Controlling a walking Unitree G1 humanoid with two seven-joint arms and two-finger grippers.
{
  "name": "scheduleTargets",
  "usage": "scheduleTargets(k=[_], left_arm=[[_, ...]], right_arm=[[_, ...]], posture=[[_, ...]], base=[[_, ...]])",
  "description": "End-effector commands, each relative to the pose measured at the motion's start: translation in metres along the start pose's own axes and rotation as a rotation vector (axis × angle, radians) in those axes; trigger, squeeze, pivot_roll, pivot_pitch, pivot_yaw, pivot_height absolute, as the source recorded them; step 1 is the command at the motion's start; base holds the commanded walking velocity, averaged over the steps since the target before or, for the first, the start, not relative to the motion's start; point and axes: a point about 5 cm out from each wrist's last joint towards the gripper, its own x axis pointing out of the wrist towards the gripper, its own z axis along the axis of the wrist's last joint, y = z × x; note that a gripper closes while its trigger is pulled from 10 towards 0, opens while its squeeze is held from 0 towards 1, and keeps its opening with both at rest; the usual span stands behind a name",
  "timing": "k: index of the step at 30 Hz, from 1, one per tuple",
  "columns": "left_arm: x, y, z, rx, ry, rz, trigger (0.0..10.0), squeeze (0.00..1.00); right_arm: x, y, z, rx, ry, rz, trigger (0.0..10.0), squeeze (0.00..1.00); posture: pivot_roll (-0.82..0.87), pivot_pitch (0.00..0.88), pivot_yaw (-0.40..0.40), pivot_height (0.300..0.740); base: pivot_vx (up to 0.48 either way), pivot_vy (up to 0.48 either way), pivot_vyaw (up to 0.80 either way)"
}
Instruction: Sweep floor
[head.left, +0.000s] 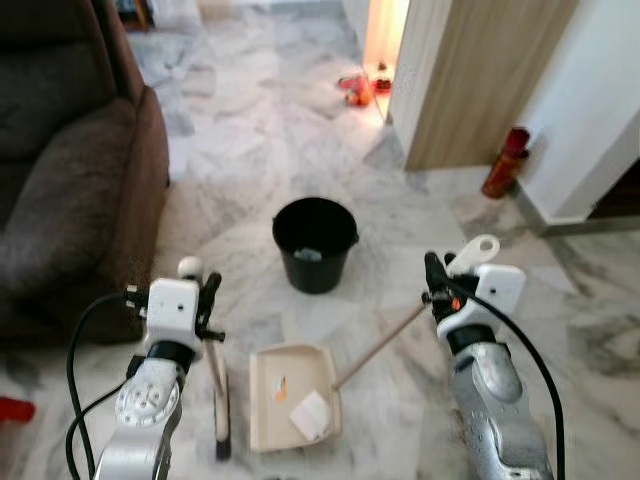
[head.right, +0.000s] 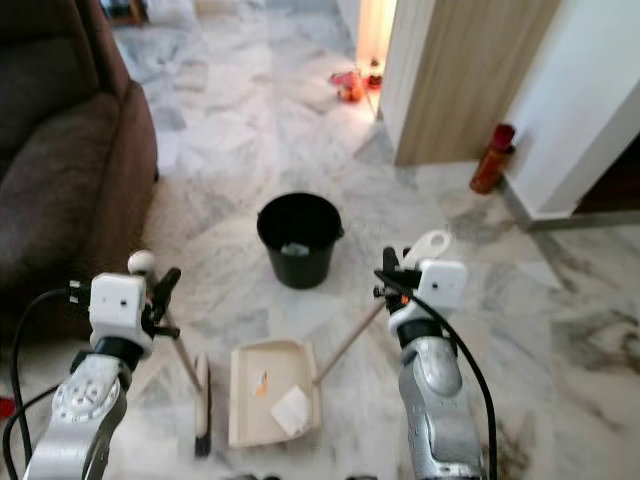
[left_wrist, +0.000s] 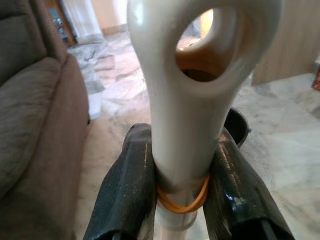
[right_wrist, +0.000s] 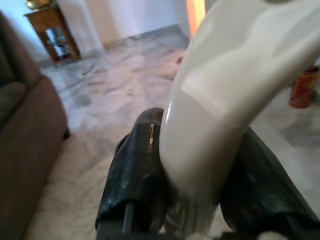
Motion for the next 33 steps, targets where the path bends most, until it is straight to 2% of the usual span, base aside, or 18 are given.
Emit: scheduleTargets(k=[1, 21, 24, 26, 33], left_arm=[[0.000, 0.004, 0.008, 0.009, -0.035, 0.008, 10.0, 0.00], [0.001, 0.003, 0.008, 0.011, -0.038, -0.001, 10.0, 0.00], [0.001, 0.004, 0.008, 0.009, -0.041, -0.002, 10.0, 0.00], [0.001, 0.004, 0.008, 0.007, -0.045, -0.005, 10.0, 0.00], [0.001, 0.004, 0.008, 0.005, -0.044, -0.004, 10.0, 0.00]], right_arm=[[0.002, 0.002, 0.012, 0.001, -0.055, 0.009, 10.0, 0.00], [0.006, 0.002, 0.015, -0.001, -0.063, -0.018, 10.0, 0.00], [0.007, 0.002, 0.013, 0.011, -0.053, -0.025, 10.0, 0.00], [0.007, 0.001, 0.015, -0.012, -0.061, -0.025, 10.0, 0.00], [0.008, -0.001, 0.023, -0.017, -0.109, -0.041, 10.0, 0.00]], posture=[[0.10, 0.143, -0.002, 0.740], [0.10, 0.129, 0.000, 0.740], [0.11, 0.123, 0.001, 0.740], [0.11, 0.123, 0.000, 0.740], [0.11, 0.131, -0.001, 0.740]], base=[[0.334, 0.000, 0.00], [0.307, 0.000, 0.00], [0.000, 0.000, -0.76], [0.000, 0.000, -0.48], [0.000, 0.000, 0.00]])
